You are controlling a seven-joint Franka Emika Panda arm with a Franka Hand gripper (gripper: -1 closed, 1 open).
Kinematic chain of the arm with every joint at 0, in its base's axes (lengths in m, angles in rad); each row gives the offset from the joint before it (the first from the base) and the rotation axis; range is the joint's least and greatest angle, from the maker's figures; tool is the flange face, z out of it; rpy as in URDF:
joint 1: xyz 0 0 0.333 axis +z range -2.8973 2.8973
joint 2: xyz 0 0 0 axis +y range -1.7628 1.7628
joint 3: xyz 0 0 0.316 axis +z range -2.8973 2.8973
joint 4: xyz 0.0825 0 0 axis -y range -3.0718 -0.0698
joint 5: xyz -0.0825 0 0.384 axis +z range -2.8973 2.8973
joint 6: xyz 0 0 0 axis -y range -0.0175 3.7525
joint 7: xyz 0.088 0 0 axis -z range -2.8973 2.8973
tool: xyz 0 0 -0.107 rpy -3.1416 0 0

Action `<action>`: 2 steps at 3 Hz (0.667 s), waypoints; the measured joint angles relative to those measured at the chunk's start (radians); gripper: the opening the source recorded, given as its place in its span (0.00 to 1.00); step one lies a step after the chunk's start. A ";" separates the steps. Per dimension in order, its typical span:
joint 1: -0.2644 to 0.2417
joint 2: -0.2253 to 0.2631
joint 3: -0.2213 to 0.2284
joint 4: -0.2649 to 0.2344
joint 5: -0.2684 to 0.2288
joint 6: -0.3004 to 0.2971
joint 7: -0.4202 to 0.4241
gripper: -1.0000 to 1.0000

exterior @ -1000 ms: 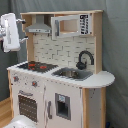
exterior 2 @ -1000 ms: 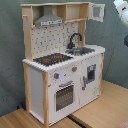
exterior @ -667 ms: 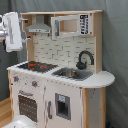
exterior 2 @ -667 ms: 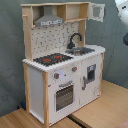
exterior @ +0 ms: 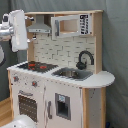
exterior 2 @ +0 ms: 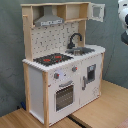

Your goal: Play with the kitchen

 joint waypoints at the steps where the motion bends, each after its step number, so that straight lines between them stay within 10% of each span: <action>1: -0.027 0.004 -0.008 -0.023 0.000 0.050 0.084 1.00; 2: -0.050 0.013 -0.011 -0.056 0.000 0.119 0.163 1.00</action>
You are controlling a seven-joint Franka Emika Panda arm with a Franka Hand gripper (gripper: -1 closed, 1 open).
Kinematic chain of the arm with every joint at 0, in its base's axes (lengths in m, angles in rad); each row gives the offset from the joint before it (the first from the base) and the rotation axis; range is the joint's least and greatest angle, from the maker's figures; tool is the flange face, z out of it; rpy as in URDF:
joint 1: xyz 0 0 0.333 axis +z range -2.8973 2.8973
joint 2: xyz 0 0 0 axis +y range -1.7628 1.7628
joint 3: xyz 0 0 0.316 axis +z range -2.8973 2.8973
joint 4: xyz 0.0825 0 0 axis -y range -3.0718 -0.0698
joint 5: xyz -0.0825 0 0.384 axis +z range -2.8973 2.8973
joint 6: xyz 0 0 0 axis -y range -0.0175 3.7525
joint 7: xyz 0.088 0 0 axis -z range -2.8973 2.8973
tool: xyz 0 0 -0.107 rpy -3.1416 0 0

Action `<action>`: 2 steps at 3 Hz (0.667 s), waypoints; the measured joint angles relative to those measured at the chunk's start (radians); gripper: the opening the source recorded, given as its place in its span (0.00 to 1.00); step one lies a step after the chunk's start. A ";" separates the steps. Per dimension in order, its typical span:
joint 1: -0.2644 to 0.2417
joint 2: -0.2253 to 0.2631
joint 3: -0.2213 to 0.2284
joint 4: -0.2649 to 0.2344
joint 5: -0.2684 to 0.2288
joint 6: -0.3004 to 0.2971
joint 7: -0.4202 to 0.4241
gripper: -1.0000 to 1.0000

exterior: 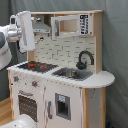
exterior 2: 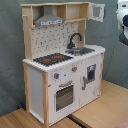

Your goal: Play with the kitchen

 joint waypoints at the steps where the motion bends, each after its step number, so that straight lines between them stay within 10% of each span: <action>1: -0.025 0.001 -0.008 -0.031 0.001 0.073 0.061 1.00; 2: -0.050 0.000 -0.021 -0.056 0.001 0.150 0.132 1.00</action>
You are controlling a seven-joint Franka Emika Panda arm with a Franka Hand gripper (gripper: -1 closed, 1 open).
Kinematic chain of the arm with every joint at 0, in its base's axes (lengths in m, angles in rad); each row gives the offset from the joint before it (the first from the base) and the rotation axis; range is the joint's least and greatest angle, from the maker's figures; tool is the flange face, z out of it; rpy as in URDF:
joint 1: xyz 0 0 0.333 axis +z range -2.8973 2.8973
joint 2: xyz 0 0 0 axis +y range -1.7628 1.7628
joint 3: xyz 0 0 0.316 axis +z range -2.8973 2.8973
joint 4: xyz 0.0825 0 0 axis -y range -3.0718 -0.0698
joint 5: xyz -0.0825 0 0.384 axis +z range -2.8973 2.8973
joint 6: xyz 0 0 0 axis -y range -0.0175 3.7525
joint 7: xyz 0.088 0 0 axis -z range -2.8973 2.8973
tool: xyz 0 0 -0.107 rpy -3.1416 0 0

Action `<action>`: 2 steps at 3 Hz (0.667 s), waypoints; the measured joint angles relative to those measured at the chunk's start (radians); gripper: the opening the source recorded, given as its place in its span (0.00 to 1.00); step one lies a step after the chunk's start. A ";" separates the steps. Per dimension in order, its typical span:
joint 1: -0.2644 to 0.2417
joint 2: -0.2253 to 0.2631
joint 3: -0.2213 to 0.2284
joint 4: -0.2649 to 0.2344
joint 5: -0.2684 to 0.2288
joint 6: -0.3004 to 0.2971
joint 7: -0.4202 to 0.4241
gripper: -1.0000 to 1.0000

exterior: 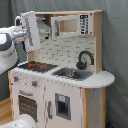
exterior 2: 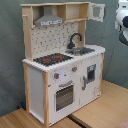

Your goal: Play with the kitchen

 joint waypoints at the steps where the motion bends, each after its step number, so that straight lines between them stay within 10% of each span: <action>1: -0.003 -0.007 -0.041 -0.006 0.000 0.016 0.047 1.00; 2: -0.003 -0.007 -0.044 -0.007 0.000 0.016 0.049 0.00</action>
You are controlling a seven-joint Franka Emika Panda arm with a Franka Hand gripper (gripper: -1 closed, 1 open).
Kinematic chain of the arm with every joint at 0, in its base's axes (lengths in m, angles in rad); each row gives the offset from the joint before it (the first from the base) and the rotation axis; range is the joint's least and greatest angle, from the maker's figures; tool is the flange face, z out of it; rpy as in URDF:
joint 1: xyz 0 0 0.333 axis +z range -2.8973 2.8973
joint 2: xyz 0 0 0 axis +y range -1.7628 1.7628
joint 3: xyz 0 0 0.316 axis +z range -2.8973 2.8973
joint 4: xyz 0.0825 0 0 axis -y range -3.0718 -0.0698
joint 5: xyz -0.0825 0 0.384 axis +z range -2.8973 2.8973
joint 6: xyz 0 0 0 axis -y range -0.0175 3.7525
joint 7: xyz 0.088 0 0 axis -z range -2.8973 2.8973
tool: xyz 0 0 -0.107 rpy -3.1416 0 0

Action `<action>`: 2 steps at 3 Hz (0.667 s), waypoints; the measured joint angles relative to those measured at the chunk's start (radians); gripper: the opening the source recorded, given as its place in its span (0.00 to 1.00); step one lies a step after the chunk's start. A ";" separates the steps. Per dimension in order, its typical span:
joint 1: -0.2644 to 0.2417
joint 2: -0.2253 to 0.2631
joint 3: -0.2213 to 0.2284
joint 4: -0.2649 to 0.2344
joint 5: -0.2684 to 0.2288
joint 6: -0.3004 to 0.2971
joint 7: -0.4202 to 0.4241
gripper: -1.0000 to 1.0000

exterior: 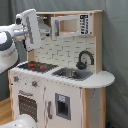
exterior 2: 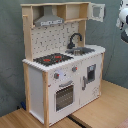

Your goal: Play with the kitchen

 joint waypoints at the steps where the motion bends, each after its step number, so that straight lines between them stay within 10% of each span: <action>1: -0.042 0.008 -0.003 -0.028 0.000 0.014 0.016 0.00; 2: -0.110 0.027 -0.003 -0.049 0.000 0.085 0.016 0.00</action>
